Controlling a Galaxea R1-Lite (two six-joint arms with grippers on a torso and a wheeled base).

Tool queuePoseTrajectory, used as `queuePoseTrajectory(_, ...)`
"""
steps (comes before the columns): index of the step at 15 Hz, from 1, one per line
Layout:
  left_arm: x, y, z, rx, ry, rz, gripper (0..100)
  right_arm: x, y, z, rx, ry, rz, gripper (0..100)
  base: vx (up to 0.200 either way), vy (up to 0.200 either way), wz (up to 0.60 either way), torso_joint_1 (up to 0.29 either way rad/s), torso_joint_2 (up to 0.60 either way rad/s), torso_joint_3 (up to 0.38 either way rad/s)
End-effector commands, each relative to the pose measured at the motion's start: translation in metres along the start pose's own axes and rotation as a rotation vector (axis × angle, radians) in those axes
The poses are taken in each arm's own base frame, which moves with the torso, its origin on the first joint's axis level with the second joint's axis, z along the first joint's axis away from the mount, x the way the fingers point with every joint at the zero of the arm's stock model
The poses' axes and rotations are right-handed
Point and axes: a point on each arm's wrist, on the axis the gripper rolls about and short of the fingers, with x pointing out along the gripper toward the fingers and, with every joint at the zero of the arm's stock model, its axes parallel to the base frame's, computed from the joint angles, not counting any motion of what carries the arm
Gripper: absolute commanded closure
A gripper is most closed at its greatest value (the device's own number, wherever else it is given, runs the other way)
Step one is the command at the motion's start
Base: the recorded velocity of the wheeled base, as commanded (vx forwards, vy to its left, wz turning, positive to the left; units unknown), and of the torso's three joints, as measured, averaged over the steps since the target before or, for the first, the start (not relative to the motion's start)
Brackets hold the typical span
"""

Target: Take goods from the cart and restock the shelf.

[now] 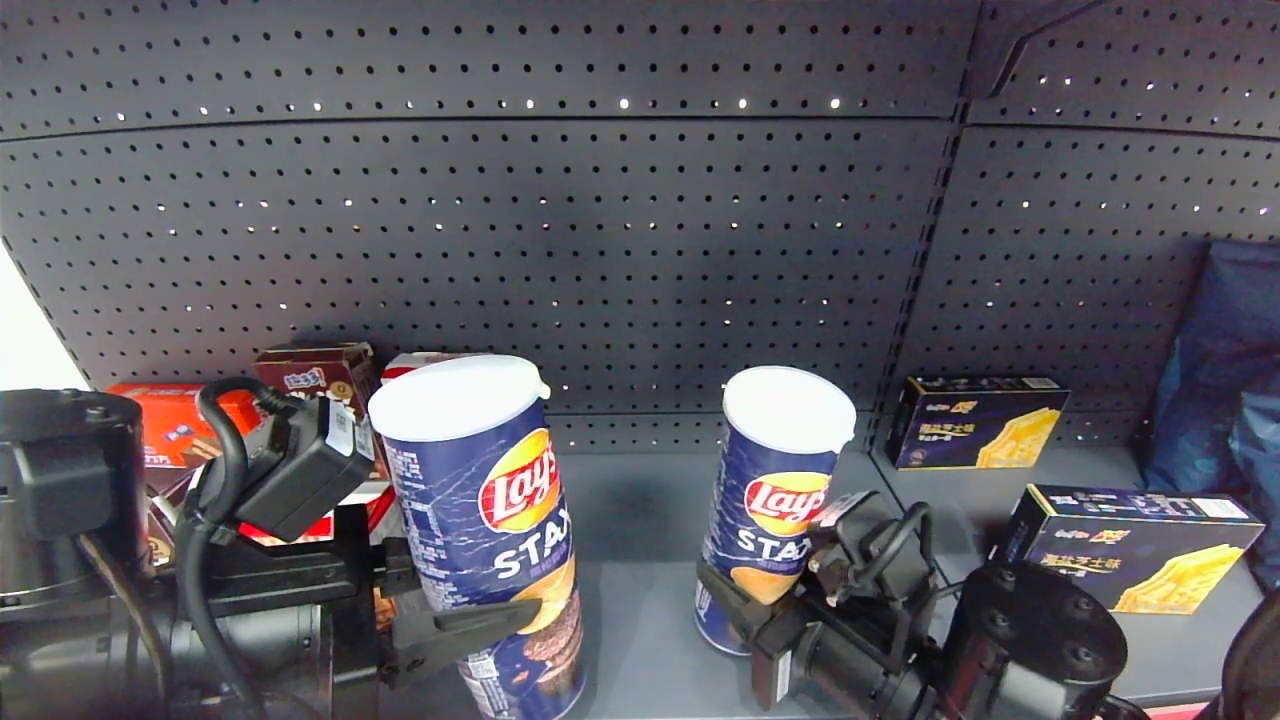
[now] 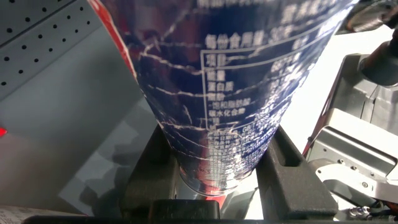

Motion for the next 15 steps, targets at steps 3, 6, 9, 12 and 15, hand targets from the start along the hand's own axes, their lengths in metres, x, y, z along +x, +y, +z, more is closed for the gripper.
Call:
queuePoseTrajectory(3, 0.0, 0.0, 0.0, 0.0, 0.001, 0.0, 100, -0.002, 0.008, -0.005, -0.005, 0.02, 0.028, 100, 0.0, 0.0, 0.0, 0.0, 0.0, 0.0)
queuePoseTrajectory(6, 0.0, 0.0, 0.0, -0.002, 0.001, 0.0, 100, -0.008, 0.006, -0.012, -0.011, 0.054, 0.026, 100, 0.0, 0.0, 0.0, 0.0, 0.0, 0.0)
queuePoseTrajectory(9, 0.0, 0.0, -0.002, -0.005, 0.006, -0.001, 100, -0.012, 0.005, -0.015, -0.014, 0.07, 0.022, 100, 0.0, 0.0, 0.0, 0.0, 0.0, 0.0)
queuePoseTrajectory(12, 0.0, 0.0, -0.002, -0.006, 0.006, 0.001, 100, -0.012, 0.004, -0.017, -0.015, 0.079, 0.017, 100, 0.0, 0.0, 0.0, 0.0, 0.0, 0.0)
queuePoseTrajectory(15, 0.0, 0.0, -0.002, -0.005, 0.007, -0.001, 100, -0.014, 0.003, -0.018, -0.017, 0.085, 0.0, 0, 0.0, 0.0, 0.0, 0.0, 0.0, 0.0)
